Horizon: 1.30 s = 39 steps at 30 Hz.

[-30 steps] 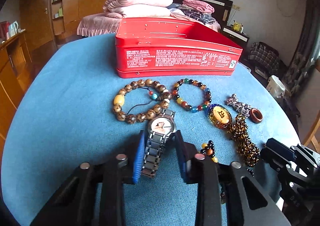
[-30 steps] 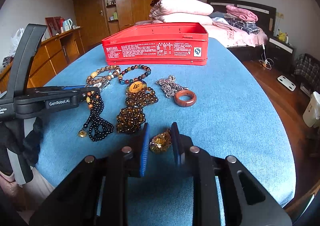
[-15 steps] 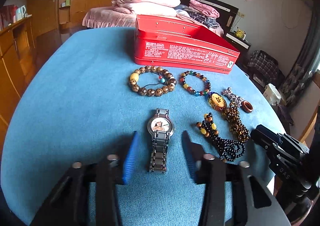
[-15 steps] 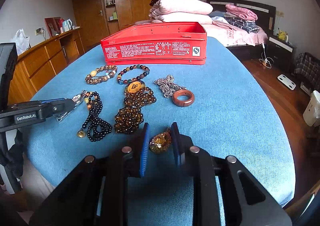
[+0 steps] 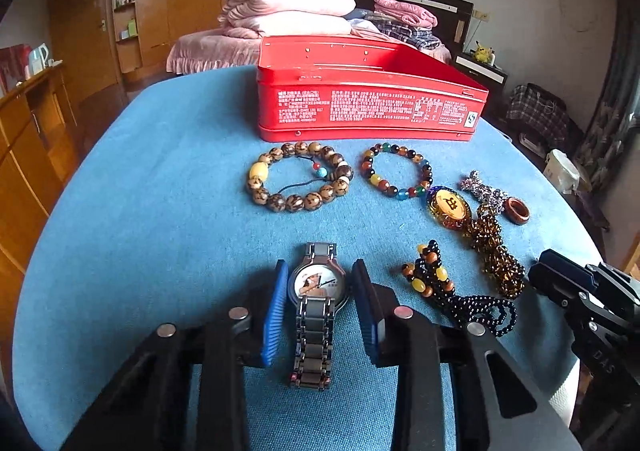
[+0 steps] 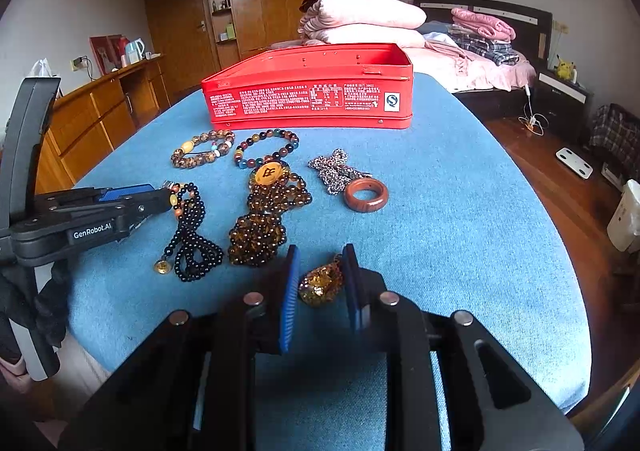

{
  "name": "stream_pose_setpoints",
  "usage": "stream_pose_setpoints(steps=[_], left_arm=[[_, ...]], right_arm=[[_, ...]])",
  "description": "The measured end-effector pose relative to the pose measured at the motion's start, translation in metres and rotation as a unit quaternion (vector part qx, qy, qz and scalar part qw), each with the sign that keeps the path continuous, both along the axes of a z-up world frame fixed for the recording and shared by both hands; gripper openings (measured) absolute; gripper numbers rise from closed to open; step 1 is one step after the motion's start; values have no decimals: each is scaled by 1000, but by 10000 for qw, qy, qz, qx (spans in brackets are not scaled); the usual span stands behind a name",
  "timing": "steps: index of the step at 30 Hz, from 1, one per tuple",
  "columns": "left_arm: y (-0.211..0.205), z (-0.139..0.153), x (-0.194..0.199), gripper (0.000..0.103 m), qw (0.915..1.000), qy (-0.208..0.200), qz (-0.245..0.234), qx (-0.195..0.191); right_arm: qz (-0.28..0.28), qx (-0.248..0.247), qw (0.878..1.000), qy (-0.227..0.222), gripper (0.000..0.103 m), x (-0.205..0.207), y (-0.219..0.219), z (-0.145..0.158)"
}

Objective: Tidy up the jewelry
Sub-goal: 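Carry the watch and pendant into the red tin and open both tools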

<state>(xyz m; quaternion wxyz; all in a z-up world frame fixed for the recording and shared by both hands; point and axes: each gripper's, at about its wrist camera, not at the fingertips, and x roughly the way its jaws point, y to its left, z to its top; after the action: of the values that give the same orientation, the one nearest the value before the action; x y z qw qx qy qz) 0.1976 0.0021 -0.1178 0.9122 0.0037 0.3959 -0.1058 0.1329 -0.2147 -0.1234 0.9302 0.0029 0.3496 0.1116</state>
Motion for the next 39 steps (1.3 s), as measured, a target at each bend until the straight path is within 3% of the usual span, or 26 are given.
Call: stream_pose_setpoints(steps=[4, 14, 26, 39], left_arm=[[5, 3, -8, 32, 9997, 18, 47, -224], [7, 23, -19, 32, 9991, -303, 115, -280], [0, 45, 5, 32, 9969, -563, 149, -530], [-8, 93, 73, 32, 9925, -965, 263, -699]], right_arm=[[-63, 34, 10000, -33, 21, -2, -4, 2], [-3, -75, 9996, -286, 21, 0, 0, 20], [131, -86, 9981, -603, 21, 29, 9, 54], [258, 144, 9974, -654, 21, 110, 6, 97]])
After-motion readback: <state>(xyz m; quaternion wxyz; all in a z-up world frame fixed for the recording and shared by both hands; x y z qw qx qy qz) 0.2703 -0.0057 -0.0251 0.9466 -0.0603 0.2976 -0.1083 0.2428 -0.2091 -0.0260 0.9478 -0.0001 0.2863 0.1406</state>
